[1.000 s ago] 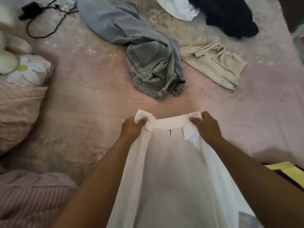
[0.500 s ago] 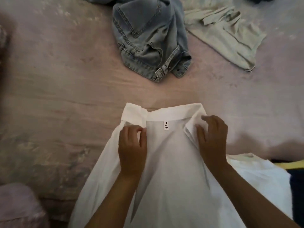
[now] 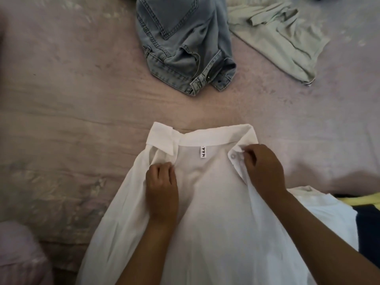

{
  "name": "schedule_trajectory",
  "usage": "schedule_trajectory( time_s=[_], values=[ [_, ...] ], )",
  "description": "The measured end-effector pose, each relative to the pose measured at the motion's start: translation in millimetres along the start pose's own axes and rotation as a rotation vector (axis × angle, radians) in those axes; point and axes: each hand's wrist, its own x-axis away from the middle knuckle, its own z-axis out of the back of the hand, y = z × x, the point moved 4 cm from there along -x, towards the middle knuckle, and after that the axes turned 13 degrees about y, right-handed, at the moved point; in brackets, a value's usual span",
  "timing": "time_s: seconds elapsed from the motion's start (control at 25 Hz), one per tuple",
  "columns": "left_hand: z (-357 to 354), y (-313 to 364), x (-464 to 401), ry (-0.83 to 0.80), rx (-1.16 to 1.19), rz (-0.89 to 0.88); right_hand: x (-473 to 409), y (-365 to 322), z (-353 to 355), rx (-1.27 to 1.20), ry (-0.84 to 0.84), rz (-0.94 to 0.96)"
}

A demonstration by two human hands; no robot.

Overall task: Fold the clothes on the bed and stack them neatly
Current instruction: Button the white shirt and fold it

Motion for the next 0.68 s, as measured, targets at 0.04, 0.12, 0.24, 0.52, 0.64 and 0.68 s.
schedule_trajectory(
  time_s=[0.04, 0.12, 0.24, 0.52, 0.64, 0.68],
  values=[
    [2, 1, 0, 0.006, -0.001, -0.022, -8, 5, 4, -0.03, 0.001, -0.078],
    [6, 3, 3, 0.019, -0.011, -0.058, -21, 13, 13, -0.068, 0.068, -0.227],
    [7, 4, 0, 0.043, -0.01, -0.136, -29, 26, 17, -0.011, 0.133, -0.357],
    [-5, 4, -26, -0.064, -0.049, -0.015, -7, 7, 15, 0.071, 0.012, 0.275],
    [-17, 10, -42, -0.194, -0.12, 0.001, -16, -6, 19, 0.134, 0.012, 0.461],
    [-20, 10, -47, -0.21, -0.108, 0.039, -20, -12, 20, 0.134, -0.015, 0.479]
  ],
)
